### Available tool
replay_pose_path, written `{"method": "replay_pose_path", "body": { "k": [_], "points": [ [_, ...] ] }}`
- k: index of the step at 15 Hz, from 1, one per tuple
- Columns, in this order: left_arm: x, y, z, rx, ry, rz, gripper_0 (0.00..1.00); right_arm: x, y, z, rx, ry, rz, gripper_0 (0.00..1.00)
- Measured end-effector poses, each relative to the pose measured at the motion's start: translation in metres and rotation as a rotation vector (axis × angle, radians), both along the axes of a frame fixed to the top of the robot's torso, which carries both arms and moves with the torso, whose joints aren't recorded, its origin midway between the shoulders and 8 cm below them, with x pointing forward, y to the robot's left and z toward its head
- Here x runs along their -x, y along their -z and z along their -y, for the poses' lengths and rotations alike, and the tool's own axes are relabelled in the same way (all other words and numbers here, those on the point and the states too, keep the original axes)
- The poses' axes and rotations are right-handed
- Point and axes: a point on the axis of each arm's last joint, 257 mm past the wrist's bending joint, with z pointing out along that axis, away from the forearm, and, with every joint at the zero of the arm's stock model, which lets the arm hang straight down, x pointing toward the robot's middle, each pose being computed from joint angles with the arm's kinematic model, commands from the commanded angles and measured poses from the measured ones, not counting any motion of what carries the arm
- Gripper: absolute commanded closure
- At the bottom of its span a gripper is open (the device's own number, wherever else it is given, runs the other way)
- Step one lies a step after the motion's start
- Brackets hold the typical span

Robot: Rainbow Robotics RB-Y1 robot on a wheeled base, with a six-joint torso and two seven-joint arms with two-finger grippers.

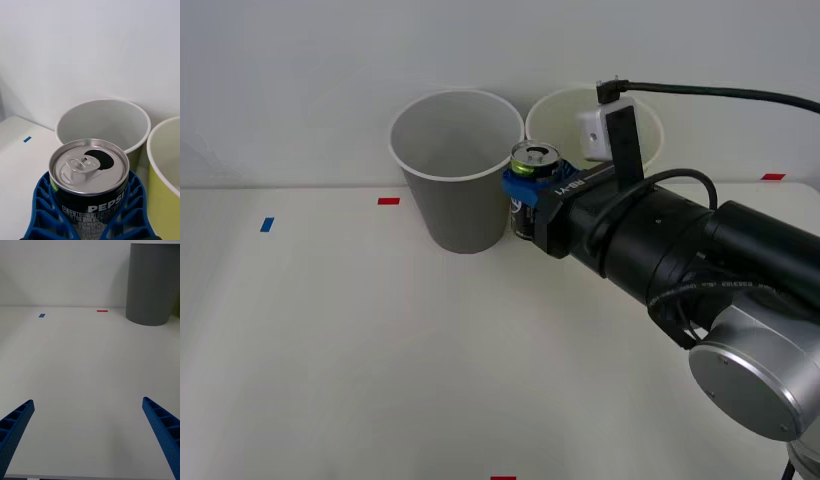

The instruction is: Put cans in the gray bin and PET bottles in the light green bin.

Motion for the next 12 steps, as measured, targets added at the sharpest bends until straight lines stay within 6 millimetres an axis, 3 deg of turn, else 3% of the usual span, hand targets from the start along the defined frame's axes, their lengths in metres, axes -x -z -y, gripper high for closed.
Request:
{"method": "replay_pose_path", "body": {
  "k": [2,7,12],
  "points": [
    [0.000,0.000,0.000,0.000,0.000,0.000,0.00,-0.005,-0.023,-0.012,0.007,-0.020,0.018,1.00],
    [0.000,0.000,0.000,0.000,0.000,0.000,0.00,-0.029,-0.053,-0.042,-0.065,-0.046,0.035,1.00],
    [0.000,0.000,0.000,0.000,0.000,0.000,0.00,-0.031,-0.063,-0.046,-0.082,-0.049,0.051,1.00]
  ]
}}
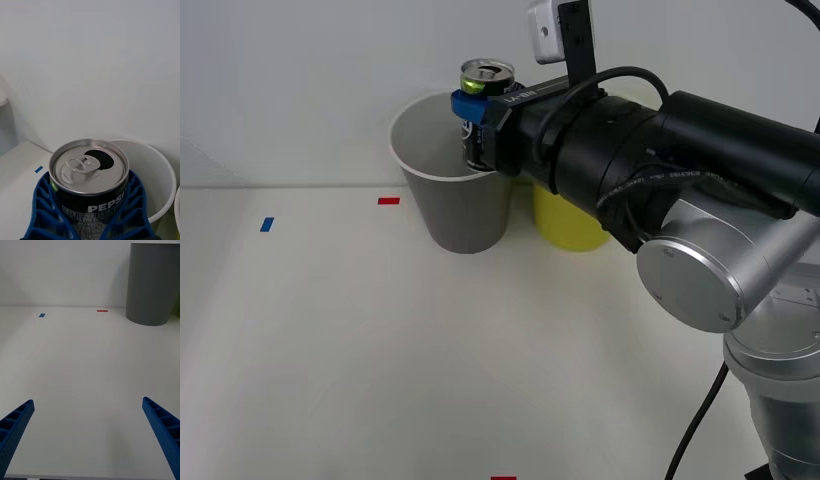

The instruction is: Put cans in the gray bin and PET bottles in the light green bin.

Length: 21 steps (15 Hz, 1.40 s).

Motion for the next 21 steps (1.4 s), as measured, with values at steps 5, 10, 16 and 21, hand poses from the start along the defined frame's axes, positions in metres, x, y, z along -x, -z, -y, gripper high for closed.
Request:
{"method": "replay_pose_path", "body": {
  "k": [5,10,16,21],
  "points": [
    [0.000,0.000,0.000,0.000,0.000,0.000,0.00,-0.004,-0.007,0.002,-0.007,0.026,0.019,1.00],
    [0.000,0.000,0.000,0.000,0.000,0.000,0.00,-0.025,-0.011,-0.028,-0.026,-0.013,0.022,1.00],
    [0.000,0.000,0.000,0.000,0.000,0.000,0.00,-0.068,-0.016,-0.058,-0.039,-0.032,0.092,1.00],
    [0.000,0.000,0.000,0.000,0.000,0.000,0.00,-0.098,-0.008,-0.061,-0.046,-0.007,0.100,1.00]
  ]
}}
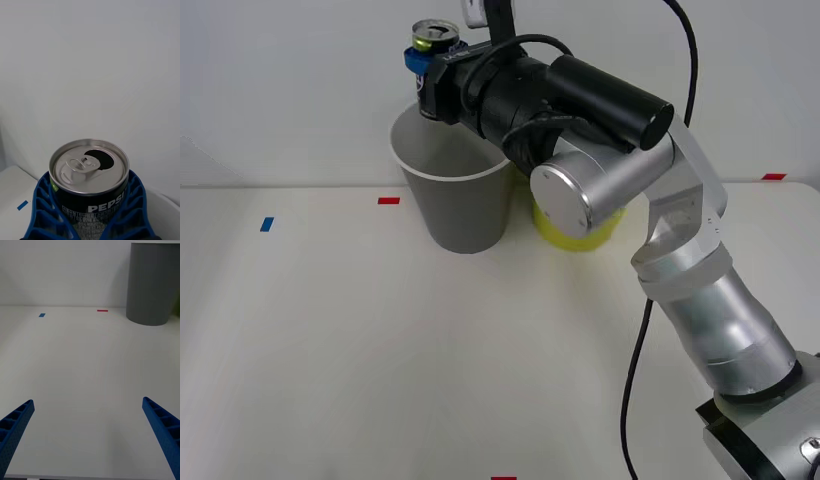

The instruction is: Put cans in the gray bin and PET bottles in the light green bin.

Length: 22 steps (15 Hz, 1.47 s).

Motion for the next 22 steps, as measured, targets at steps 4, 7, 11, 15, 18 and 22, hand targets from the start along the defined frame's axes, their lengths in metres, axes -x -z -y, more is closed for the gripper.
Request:
{"method": "replay_pose_path", "body": {
  "k": [4,7,11,15,18,22],
  "points": [
    [0.000,0.000,0.000,0.000,0.000,0.000,0.00,-0.017,0.007,-0.002,0.026,0.021,0.003,1.00],
    [0.000,0.000,0.000,0.000,0.000,0.000,0.00,-0.025,0.010,-0.003,0.015,0.029,0.011,1.00],
    [0.000,0.000,0.000,0.000,0.000,0.000,0.00,-0.030,0.008,-0.004,0.028,0.042,0.047,1.00],
    [0.000,0.000,0.000,0.000,0.000,0.000,0.00,-0.032,0.008,-0.001,0.040,0.051,0.055,1.00],
    [0.000,0.000,0.000,0.000,0.000,0.000,0.00,-0.033,0.009,0.002,0.056,0.058,0.065,1.00],
    [0.000,0.000,0.000,0.000,0.000,0.000,0.00,-0.034,0.010,0.003,0.051,0.057,0.061,0.56]
  ]
}}
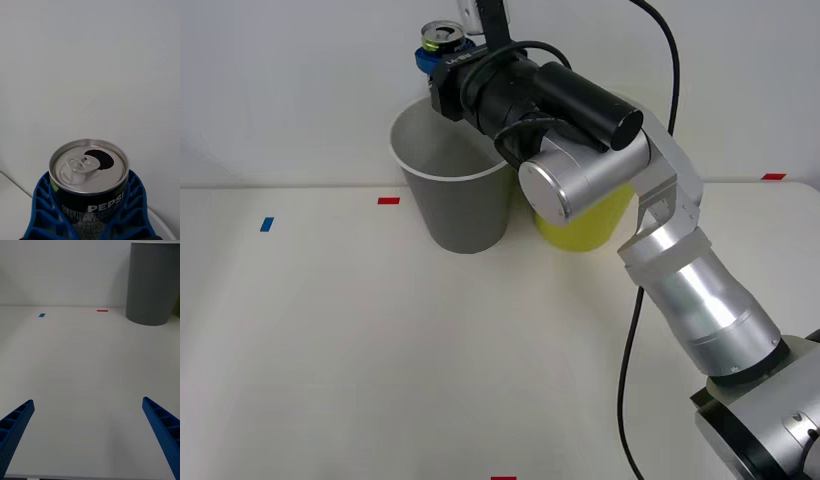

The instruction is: Put cans in the gray bin and PET bottles in the light green bin.

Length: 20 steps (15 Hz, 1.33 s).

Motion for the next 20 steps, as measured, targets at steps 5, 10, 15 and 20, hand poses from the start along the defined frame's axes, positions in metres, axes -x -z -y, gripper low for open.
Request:
{"method": "replay_pose_path", "body": {
  "k": [5,10,15,20],
  "points": [
    [0.000,0.000,0.000,0.000,0.000,0.000,0.00,0.001,-0.002,-0.002,-0.011,-0.004,0.000,0.35],
    [0.000,0.000,0.000,0.000,0.000,0.000,0.00,0.016,-0.004,0.011,-0.005,0.006,0.051,0.35],
    [0.000,0.000,0.000,0.000,0.000,0.000,0.00,0.060,0.013,0.055,-0.072,0.014,0.058,0.35],
    [0.000,0.000,0.000,0.000,0.000,0.000,0.00,0.104,0.043,0.102,-0.101,0.048,0.042,0.35]
  ]
}}
